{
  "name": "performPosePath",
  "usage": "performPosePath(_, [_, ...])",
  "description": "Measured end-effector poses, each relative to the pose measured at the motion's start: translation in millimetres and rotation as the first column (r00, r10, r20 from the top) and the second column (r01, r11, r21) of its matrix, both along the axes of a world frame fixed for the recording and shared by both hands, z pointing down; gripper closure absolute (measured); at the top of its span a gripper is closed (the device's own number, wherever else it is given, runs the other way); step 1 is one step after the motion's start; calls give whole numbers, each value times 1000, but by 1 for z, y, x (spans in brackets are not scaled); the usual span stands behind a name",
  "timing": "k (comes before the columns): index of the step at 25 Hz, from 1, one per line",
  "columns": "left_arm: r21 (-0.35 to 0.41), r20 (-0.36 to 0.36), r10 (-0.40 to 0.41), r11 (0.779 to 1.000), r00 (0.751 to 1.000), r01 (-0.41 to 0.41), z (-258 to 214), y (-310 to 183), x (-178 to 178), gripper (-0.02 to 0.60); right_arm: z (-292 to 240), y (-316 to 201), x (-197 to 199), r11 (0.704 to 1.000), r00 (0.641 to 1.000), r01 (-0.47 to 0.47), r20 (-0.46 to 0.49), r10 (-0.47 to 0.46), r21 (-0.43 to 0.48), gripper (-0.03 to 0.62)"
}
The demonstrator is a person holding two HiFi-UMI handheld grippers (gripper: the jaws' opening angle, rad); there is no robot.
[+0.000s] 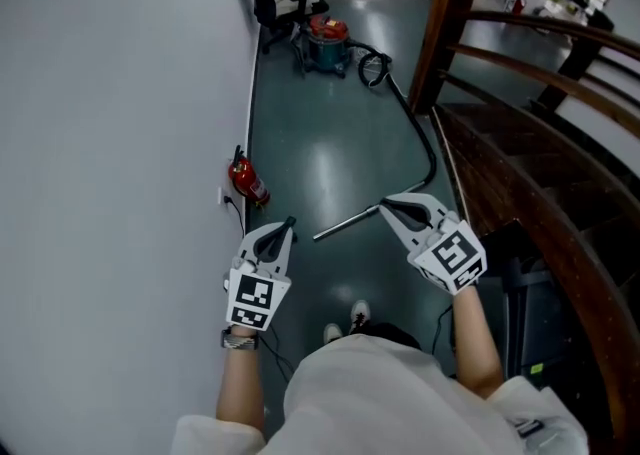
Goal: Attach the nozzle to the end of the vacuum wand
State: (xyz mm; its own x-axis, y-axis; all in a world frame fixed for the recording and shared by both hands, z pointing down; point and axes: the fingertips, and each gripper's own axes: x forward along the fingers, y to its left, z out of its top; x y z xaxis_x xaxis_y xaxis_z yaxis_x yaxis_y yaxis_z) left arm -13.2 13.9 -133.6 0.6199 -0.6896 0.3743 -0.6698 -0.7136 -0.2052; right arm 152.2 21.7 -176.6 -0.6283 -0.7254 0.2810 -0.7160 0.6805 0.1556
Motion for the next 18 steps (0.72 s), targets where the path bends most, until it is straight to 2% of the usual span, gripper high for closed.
performPosePath(8, [23,36,-67,998,997,66,-2,-39,20,581,2,-48,20,999,998,48,35,-48,-5,566])
performPosePath(12, [22,41,-110,994,993,109,-3,-56,19,581,1,-64,18,995,995,101,23,-101,5,566])
performPosePath(18, [5,56,-147,989,988,147,9,-76,11,581,21,-91,19,989,990,142,15,-142,-27,566])
